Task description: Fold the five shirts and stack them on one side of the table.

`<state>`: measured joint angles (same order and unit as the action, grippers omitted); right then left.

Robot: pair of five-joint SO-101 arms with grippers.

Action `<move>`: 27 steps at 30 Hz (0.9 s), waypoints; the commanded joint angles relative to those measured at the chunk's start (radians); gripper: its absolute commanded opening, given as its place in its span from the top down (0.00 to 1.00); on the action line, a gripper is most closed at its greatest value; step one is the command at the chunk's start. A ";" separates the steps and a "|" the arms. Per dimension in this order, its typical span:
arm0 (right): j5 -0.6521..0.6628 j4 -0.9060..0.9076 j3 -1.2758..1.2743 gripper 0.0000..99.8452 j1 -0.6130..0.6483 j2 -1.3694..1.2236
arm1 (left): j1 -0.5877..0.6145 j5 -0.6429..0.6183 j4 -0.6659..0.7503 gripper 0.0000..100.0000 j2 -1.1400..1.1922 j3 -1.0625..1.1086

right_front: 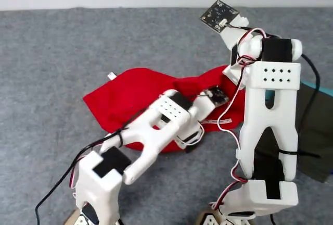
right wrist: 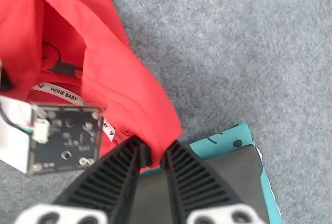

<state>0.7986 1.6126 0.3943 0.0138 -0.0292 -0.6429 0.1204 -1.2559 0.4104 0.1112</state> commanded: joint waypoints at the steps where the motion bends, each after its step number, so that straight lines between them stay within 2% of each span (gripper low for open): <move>1: -0.011 -0.019 0.005 0.99 -0.012 0.007 | -0.003 -0.008 0.005 0.78 0.015 -0.076; 4: -0.011 -0.018 0.005 0.99 -0.012 0.007 | -0.006 -0.008 -0.011 0.81 0.038 -0.102; 12: -0.011 -0.018 0.005 0.99 -0.012 0.007 | -0.011 0.002 -0.012 0.98 0.071 -0.124; 18: -0.011 -0.018 0.005 0.99 -0.012 0.008 | -0.003 0.037 -0.118 0.99 -0.002 -0.147; 27: -0.009 -0.012 0.009 0.99 -0.013 0.015 | 0.077 0.043 -0.235 0.99 -0.367 -0.140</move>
<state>0.7971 1.6111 0.3943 0.0107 -0.0292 -0.5938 0.1481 -1.4507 0.1987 0.0069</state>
